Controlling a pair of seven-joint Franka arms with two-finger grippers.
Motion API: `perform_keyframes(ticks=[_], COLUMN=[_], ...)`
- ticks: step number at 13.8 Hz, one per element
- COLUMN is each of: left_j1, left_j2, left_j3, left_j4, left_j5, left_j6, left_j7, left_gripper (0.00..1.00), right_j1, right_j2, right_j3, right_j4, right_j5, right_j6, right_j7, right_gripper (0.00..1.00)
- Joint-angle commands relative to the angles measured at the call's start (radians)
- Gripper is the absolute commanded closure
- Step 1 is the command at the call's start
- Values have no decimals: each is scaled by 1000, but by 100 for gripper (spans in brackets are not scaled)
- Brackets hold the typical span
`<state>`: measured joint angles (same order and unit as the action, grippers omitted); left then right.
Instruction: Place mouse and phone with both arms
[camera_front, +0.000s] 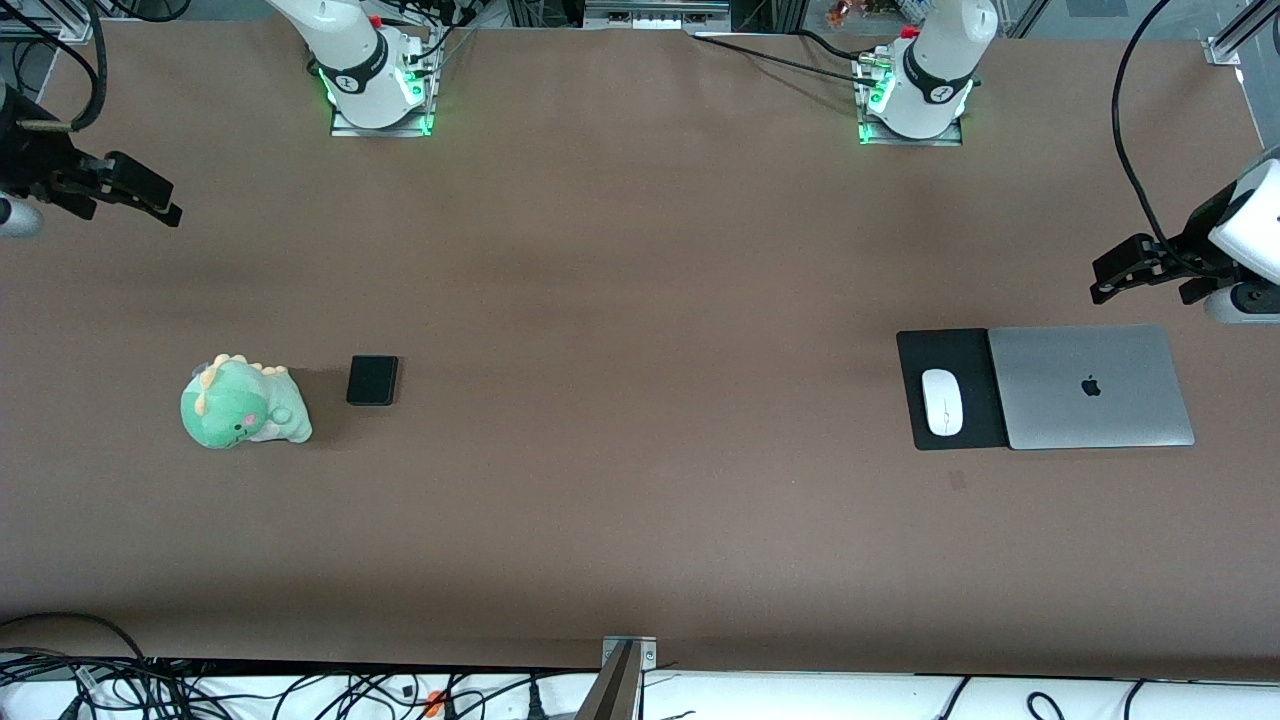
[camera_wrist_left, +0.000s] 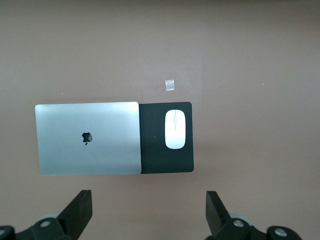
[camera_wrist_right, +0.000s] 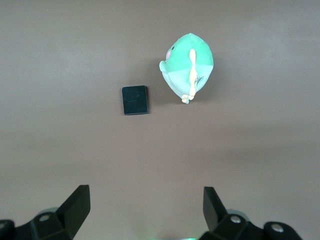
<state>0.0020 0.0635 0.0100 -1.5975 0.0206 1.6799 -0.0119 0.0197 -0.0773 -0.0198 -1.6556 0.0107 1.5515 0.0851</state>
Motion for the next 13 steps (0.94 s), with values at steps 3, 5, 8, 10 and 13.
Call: perform_keyframes(ticks=[3,5,8,10,13], left_j1=[4,4,4,4,4], left_j2=[13,15,15,13,15], left_j3=[-2,-2,-2,-2,-2], left_j4=[31,31,31,31,31], left_j5=[-19,-19,-19,-19,-19], left_j6=[-12,-14,-14,-14,-12], left_j7=[12,12,12,12,12], left_gripper=[0,0,0,0,0], right_j1=[-24,-24,-24,-23,-23], right_j2=[-18,-19,-18,-18,-18], right_j3=[18,18,20,21,21], right_j4=[4,7,22,22,22], right_j5=[17,17,17,17,17], right_j6=[-21,-22,-24,-24,-24], right_j7=[7,5,2,2,1], right_gripper=[0,0,0,0,0])
